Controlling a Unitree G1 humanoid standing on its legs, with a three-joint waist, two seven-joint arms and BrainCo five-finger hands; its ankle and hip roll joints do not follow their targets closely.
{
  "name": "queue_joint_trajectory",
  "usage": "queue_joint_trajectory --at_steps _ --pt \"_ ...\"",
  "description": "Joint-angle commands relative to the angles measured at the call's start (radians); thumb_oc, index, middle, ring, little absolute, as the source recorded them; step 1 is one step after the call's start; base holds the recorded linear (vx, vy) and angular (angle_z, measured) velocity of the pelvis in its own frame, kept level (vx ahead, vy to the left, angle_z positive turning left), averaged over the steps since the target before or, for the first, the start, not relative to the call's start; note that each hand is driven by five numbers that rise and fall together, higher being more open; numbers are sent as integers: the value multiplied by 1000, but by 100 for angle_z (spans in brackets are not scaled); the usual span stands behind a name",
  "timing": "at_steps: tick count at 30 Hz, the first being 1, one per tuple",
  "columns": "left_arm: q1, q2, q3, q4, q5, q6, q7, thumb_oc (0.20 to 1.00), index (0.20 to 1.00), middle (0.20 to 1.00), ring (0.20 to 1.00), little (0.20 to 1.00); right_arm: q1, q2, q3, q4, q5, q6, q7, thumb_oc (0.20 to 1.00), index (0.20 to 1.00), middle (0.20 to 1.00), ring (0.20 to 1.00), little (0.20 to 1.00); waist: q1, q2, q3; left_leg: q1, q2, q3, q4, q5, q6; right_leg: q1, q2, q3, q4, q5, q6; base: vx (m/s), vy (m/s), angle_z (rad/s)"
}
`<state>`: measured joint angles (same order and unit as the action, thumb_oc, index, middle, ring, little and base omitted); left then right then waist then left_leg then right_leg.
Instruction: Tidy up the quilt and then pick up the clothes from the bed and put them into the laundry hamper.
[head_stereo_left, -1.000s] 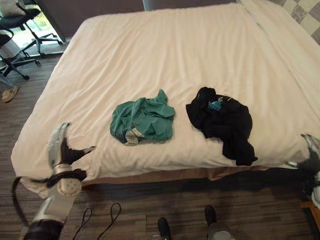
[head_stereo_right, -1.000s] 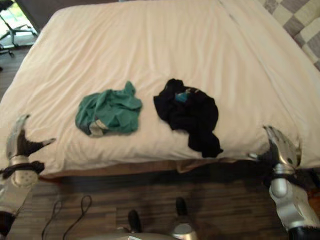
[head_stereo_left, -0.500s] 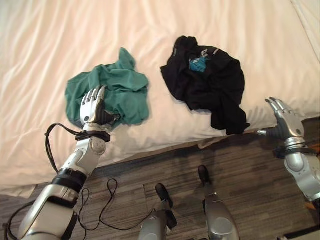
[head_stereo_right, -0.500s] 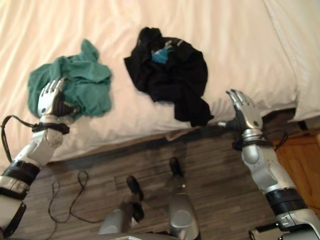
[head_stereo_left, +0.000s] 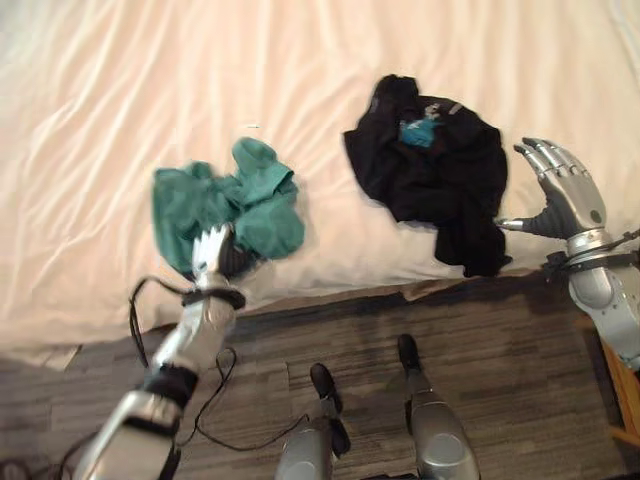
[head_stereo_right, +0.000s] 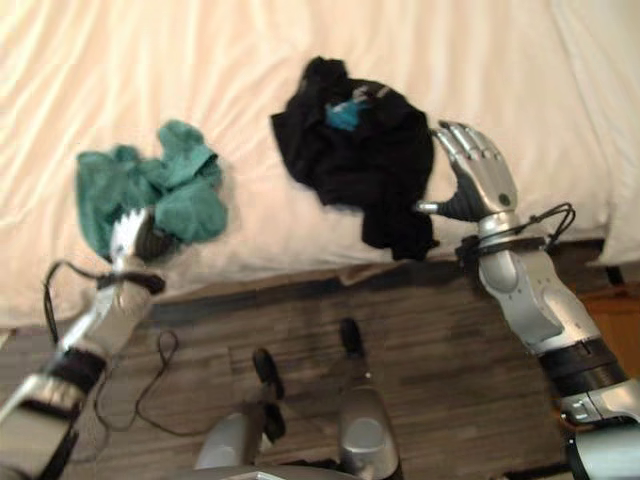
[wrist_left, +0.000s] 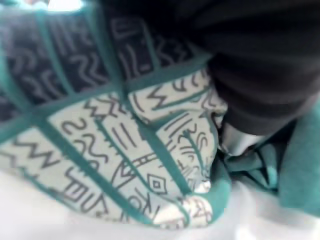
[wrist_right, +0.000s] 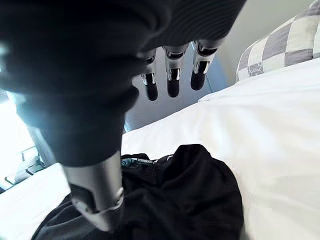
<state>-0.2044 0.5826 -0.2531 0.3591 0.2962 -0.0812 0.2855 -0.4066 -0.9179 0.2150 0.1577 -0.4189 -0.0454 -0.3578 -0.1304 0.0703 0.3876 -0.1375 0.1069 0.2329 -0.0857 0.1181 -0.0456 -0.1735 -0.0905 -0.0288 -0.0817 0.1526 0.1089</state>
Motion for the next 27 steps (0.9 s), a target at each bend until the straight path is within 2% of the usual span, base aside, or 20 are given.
queue_joint_trajectory --at_steps 1,3,4,8,9,10,15,17,18,20,25,27 --pt "186 17 63 2 -172 -36 -29 200 200 200 200 200 -129 32 22 117 91 27 -15 1000 1000 1000 1000 1000 88 -47 -37 9 30 20 -2 -64 -78 -42 -61 -26 79 -158 55 12 -79 54" --pt "241 -12 81 -26 -231 -49 -44 200 200 200 200 200 -185 52 47 223 131 36 -16 1000 1000 1000 1000 1000 107 -30 -35 -1 29 10 -2 -58 -82 -41 -61 -40 79 -159 53 -1 -56 44" --pt "273 -30 94 -38 -275 -59 -44 200 200 200 200 200 -230 77 71 303 161 49 -10 1000 1000 1000 1000 1000 127 -12 -30 -10 28 0 -2 -51 -86 -40 -61 -55 78 -161 50 -6 -35 38" --pt "274 -48 87 -8 -289 -62 -48 200 200 200 200 200 -315 120 132 475 209 55 11 1000 1000 1000 1000 1000 140 9 -25 -22 28 -11 -2 -46 -89 -41 -60 -71 76 -162 49 -13 -19 33" --pt "258 -50 78 17 -284 -63 -45 200 200 200 200 200 -337 141 147 542 233 57 23 504 504 504 504 504 144 15 -24 -24 28 -14 -2 -44 -90 -41 -59 -74 77 -163 47 -18 -11 16" --pt "225 -39 60 46 -264 -58 -44 200 200 200 200 200 -362 161 167 634 264 62 47 200 200 200 200 200 148 18 -24 -26 28 -20 -2 -41 -92 -39 -57 -80 77 -166 46 -17 -8 13" --pt "170 -52 37 93 -262 -53 -42 200 200 200 200 200 -300 194 145 682 322 62 67 200 200 200 200 200 141 14 -28 -21 26 -29 -2 -42 -91 -19 -57 -94 73 -169 46 -10 23 13" --pt "164 -66 36 111 -253 -39 -53 200 200 200 200 200 -108 248 52 576 376 44 76 200 200 200 200 200 121 -6 -36 6 23 -27 -2 -61 -83 11 -62 -97 67 -174 50 13 90 5" --pt "164 -65 34 111 -253 -39 -53 200 200 200 200 200 -105 248 50 574 375 45 76 200 200 200 200 200 122 -7 -39 3 23 -27 -2 -59 -82 9 -62 -97 65 -171 50 33 60 5" --pt "178 -72 54 130 -233 -26 -61 200 200 200 200 200 62 285 -23 452 371 32 93 200 200 200 200 200 104 -30 -58 23 20 -24 -2 -77 -73 27 -66 -97 61 -170 54 62 53 11" --pt "251 -151 104 253 -217 17 -97 200 200 200 200 200 384 467 -157 330 469 -9 162 200 200 200 200 200 53 -87 -122 100 8 4 -2 -119 -53 86 -81 -85 54 -166 68 94 122 -11" --pt "281 -190 115 314 -219 36 -108 200 200 200 200 200 486 571 -183 350 585 -12 217 200 200 200 200 200 28 -112 -157 137 1 20 -2 -136 -47 106 -89 -72 57 -163 77 64 205 -25"
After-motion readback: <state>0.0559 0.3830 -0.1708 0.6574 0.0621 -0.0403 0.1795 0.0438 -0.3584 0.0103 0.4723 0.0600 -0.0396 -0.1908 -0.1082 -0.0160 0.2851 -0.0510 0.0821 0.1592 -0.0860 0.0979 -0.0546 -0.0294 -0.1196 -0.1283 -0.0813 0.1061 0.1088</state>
